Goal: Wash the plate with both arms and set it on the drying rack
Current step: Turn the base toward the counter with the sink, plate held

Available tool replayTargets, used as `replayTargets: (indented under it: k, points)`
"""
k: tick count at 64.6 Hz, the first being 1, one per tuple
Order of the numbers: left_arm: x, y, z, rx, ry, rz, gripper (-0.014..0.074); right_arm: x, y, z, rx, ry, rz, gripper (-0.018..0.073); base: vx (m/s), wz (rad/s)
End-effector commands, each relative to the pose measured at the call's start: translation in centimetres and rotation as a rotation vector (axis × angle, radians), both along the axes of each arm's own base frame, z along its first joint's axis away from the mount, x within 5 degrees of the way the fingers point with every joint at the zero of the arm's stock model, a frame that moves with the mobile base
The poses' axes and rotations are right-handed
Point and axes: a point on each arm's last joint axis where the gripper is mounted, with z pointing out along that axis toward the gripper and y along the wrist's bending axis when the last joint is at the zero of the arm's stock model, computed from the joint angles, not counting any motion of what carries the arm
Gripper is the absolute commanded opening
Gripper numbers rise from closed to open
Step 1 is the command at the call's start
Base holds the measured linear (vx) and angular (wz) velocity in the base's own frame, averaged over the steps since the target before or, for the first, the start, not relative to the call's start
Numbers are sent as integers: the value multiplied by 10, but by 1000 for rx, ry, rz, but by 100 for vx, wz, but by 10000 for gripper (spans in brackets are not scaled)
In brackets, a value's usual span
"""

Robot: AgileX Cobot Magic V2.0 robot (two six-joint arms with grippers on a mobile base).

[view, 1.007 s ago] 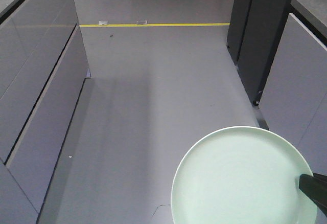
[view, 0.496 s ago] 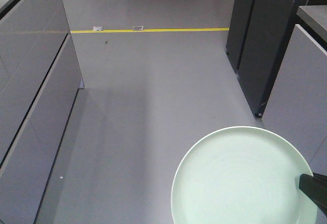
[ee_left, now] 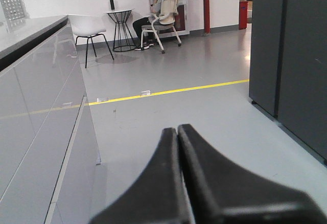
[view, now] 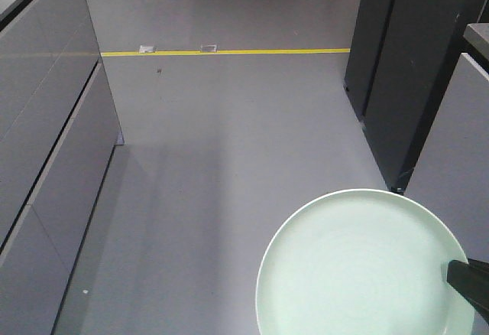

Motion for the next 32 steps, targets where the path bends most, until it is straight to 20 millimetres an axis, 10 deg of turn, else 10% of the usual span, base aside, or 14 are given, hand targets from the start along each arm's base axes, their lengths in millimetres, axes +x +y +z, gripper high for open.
replayTargets:
  k: [1,32]
  points:
    - [-2,0,16,-18,-107,-10,-6,3,-1,13,41,-63,-35,-1,22,-1]
    - [-2,0,16,-18,-107,-10,-6,3,-1,13,41,-63,-35,-1,21,-10]
